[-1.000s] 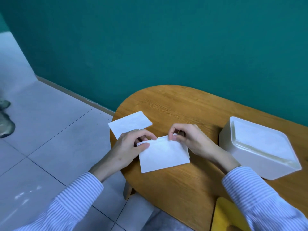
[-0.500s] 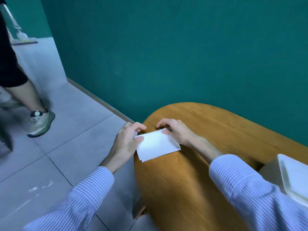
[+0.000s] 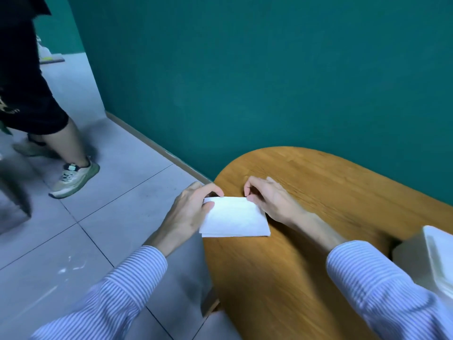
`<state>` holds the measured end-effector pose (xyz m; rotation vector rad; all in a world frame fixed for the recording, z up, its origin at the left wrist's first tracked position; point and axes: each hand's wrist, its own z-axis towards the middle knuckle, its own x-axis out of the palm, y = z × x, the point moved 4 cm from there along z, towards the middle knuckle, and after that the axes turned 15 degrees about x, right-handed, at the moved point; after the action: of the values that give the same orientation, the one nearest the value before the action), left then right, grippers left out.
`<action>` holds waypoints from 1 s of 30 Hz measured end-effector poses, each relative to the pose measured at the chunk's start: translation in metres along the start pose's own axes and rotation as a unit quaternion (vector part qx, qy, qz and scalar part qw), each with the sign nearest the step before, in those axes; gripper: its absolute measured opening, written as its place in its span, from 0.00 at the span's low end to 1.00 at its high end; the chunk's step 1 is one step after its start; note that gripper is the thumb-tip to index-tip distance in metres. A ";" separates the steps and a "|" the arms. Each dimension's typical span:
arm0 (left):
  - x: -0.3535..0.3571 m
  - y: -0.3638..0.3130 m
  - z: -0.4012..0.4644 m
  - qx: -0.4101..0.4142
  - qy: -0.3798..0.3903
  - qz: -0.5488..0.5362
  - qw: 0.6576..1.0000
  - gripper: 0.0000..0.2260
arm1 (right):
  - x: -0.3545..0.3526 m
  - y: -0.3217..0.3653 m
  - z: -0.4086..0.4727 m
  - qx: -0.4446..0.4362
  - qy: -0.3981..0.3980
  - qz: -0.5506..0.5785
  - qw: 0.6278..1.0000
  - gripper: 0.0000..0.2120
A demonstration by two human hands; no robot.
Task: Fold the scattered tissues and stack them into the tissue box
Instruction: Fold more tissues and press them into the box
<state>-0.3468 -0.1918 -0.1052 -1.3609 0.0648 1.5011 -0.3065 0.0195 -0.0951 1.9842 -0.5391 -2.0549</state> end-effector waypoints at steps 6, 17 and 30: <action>-0.008 -0.017 -0.010 0.009 -0.024 -0.068 0.997 0.11 | -0.010 -0.003 -0.043 0.065 0.076 0.075 0.992 0.16; -0.032 -0.136 0.021 0.133 -0.031 -0.138 0.981 0.13 | -0.133 -0.001 -0.139 0.067 -0.051 0.140 0.987 0.12; 0.082 -0.312 0.046 0.247 0.100 -0.192 0.944 0.13 | -0.219 -0.113 -0.309 0.217 -0.202 0.177 0.938 0.13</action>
<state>-0.1446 0.0267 0.0277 -1.0358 0.2715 0.9319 0.0222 0.1813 0.0532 1.4829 -1.4276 -2.2389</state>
